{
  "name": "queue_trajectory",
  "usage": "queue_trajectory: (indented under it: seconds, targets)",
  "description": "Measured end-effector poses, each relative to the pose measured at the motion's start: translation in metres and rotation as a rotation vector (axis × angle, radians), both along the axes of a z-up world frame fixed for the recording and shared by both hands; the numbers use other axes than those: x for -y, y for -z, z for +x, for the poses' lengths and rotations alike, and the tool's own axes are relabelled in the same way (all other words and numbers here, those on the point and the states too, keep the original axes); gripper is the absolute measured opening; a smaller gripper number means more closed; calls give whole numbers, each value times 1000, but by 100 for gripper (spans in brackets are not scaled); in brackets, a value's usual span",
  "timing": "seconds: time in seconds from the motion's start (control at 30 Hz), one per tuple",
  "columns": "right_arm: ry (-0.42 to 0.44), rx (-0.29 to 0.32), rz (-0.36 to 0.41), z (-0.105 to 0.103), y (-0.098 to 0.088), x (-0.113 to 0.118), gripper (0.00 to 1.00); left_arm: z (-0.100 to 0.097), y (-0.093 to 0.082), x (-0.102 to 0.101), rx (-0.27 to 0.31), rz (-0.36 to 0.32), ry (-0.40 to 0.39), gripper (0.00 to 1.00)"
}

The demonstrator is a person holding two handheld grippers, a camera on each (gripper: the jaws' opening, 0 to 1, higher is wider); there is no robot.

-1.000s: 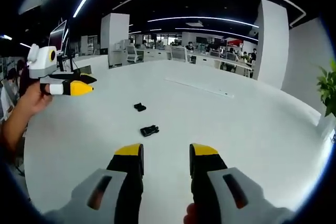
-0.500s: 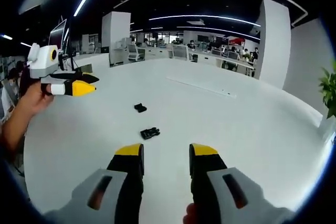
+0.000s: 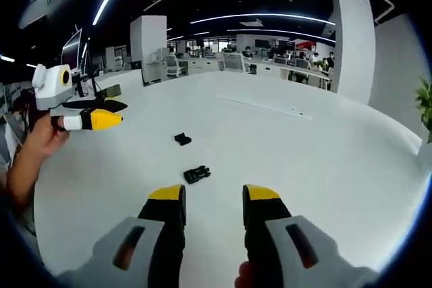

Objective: Snap the two parts of the plastic buckle together until the buckle closes and remains connected.

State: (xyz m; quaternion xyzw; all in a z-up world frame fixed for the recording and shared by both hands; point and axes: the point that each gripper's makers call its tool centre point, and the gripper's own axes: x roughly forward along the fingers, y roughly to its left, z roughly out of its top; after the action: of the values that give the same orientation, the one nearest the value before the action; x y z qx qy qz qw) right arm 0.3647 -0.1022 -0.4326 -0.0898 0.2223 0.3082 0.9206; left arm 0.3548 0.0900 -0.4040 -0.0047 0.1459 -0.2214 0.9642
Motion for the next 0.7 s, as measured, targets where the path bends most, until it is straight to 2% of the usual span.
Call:
queue_trajectory:
  seconds: [0.33, 0.7]
  targets:
    - [1, -22, 3, 8, 6, -10, 34, 0, 7, 0, -11, -3, 6, 40]
    - [-1, -31, -32, 16, 12, -18, 33, 2, 9, 0, -13, -12, 17, 40]
